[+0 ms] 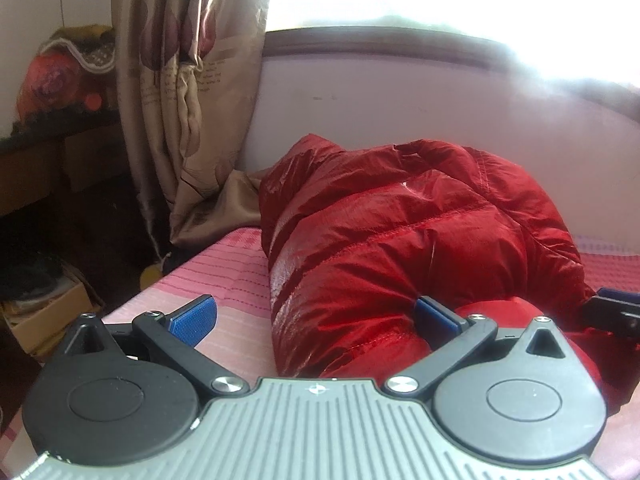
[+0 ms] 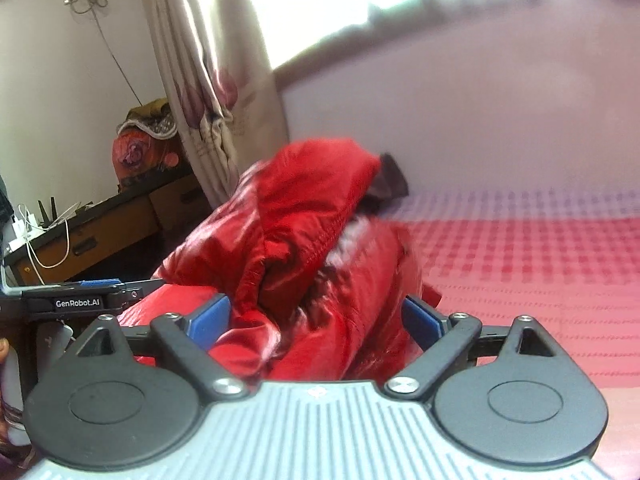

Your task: Fold large clothes

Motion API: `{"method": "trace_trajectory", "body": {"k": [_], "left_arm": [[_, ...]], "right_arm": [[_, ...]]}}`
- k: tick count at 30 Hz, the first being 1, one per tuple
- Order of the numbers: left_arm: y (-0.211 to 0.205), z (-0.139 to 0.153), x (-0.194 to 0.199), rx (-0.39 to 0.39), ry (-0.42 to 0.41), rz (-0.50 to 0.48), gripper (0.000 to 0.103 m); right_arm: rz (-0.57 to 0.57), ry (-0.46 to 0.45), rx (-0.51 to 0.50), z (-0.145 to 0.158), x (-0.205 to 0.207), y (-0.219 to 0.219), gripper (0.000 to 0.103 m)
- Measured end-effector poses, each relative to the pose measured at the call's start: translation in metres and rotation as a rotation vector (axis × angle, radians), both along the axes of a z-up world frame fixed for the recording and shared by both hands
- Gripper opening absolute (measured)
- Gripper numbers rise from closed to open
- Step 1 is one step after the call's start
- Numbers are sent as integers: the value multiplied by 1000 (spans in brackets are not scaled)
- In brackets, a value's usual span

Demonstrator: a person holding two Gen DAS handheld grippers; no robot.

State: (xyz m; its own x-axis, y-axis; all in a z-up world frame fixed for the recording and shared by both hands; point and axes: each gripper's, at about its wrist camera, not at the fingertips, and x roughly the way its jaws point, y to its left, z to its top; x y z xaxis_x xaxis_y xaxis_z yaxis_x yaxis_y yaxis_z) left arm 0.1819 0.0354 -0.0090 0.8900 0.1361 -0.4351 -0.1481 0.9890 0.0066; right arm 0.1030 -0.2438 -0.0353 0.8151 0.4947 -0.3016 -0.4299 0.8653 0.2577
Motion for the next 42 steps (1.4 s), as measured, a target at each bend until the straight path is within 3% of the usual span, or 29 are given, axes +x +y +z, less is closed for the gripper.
{"method": "trace_trajectory", "body": {"k": [6, 11, 16, 17, 20, 24, 29, 32, 42], "left_arm": [[-8, 6, -18, 63, -17, 26, 103], [-9, 14, -34, 69, -55, 21, 103], [-12, 18, -40, 80, -67, 38, 103], [-15, 18, -40, 90, -64, 51, 103], [-21, 18, -41, 111, -58, 73, 103], [-32, 18, -46, 136, -67, 56, 103], [-37, 18, -48, 125, -41, 40, 103], [-40, 18, -47, 119, -37, 37, 103], [-49, 14, -41, 150, -37, 10, 103]], "right_arm": [[-14, -48, -27, 9, -21, 1, 93], [-19, -69, -14, 13, -31, 1, 93], [-1, -164, -70, 26, -43, 11, 93], [14, -187, -92, 30, -43, 16, 89], [87, -219, -201, 44, -32, 38, 37], [157, -230, -348, 52, -3, 66, 34], [118, -127, -468, 30, 36, 61, 30], [90, -81, -407, 12, 41, 41, 29], [11, -52, -139, -51, 44, -1, 29]]}}
